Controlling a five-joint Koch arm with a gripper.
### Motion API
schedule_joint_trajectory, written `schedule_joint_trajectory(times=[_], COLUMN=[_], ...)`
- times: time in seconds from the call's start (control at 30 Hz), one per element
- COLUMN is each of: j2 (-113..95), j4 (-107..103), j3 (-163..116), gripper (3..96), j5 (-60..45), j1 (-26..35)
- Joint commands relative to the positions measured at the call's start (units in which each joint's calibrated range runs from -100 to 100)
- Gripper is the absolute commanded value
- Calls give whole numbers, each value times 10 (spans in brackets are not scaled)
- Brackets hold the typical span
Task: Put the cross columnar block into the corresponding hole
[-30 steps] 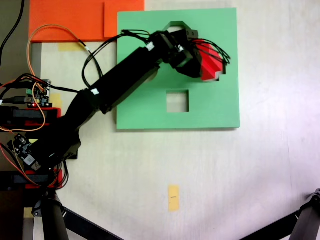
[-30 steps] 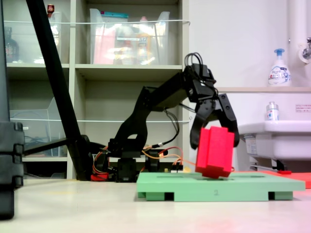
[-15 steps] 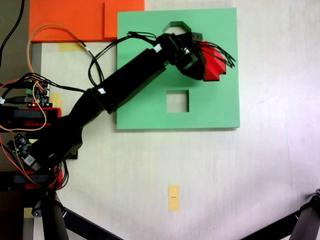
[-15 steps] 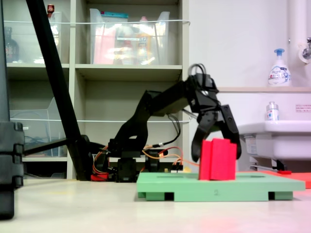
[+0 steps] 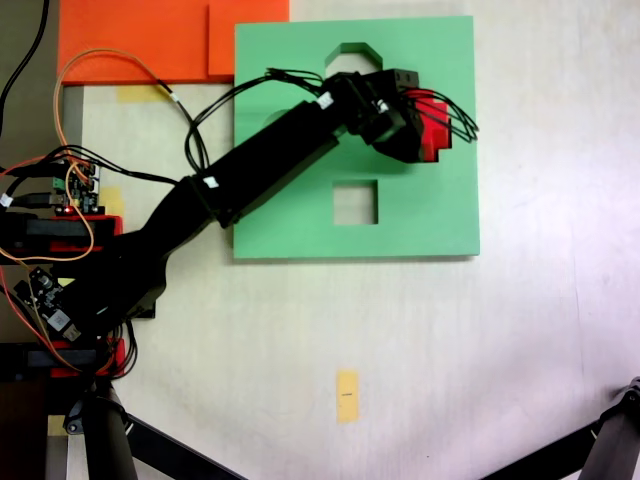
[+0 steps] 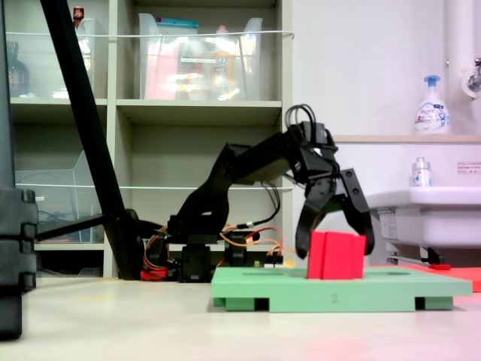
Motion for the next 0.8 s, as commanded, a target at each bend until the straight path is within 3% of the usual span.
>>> schedule_joint_trajectory(times=[0.03,0.23,0.3,0.53,0.6,0.67,0.7,0.8], j2=[7,-16,-47,-335,-472,-620,-674,-822], j4=[40,39,35,-79,-129,-166,-181,-186], j3=[5,5,5,5,5,5,5,2], gripper=[526,826,870,869,864,861,842,625], j5=[8,8,7,-27,-76,-196,-239,-315], j1=[-2,-3,-3,1,0,-8,-17,-53])
